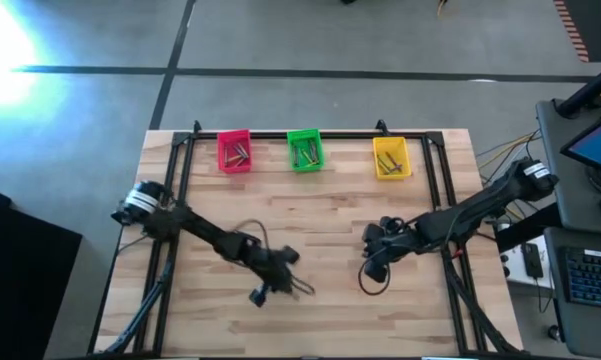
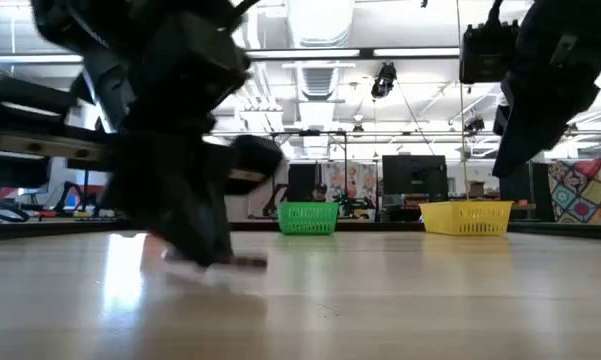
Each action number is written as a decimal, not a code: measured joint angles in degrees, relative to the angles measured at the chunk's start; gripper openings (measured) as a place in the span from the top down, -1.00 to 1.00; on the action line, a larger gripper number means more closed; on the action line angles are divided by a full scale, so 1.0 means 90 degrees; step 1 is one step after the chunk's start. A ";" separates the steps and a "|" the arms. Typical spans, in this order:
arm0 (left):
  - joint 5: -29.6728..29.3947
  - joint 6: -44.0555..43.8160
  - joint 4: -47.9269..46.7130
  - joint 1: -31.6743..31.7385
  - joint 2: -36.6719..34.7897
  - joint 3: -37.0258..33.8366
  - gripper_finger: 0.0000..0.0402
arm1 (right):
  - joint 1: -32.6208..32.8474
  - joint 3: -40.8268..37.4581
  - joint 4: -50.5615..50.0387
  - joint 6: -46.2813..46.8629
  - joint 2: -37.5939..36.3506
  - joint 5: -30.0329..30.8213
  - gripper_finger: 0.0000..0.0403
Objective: Sort crayons
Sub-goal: Put the brown crayon into the red basket
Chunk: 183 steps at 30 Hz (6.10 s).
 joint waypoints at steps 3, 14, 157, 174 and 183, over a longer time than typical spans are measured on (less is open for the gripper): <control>-0.0705 -0.0474 0.0683 0.0316 -0.0798 -0.1000 1.00 | 0.0136 -0.0281 0.0760 0.0119 0.0092 -0.0002 0.67; -0.3645 -0.2643 0.1495 0.2363 -0.3854 -0.3654 1.00 | 0.0214 -0.0552 0.2380 0.0023 0.1013 0.0339 0.63; -0.4077 -0.2750 -0.1875 0.1569 -0.8605 -0.4260 0.35 | -0.1792 -0.1012 0.1370 -0.3077 -0.4275 0.0160 0.69; -0.3813 -0.0722 -0.3173 0.2859 -0.5152 -0.2891 0.33 | -0.1777 -0.0859 -0.0511 -0.1450 -0.3130 0.0362 0.69; -0.2969 0.0376 -0.2764 0.3735 -0.3913 -0.2474 0.50 | -0.1775 -0.0852 -0.0521 -0.1378 -0.3267 0.0257 0.69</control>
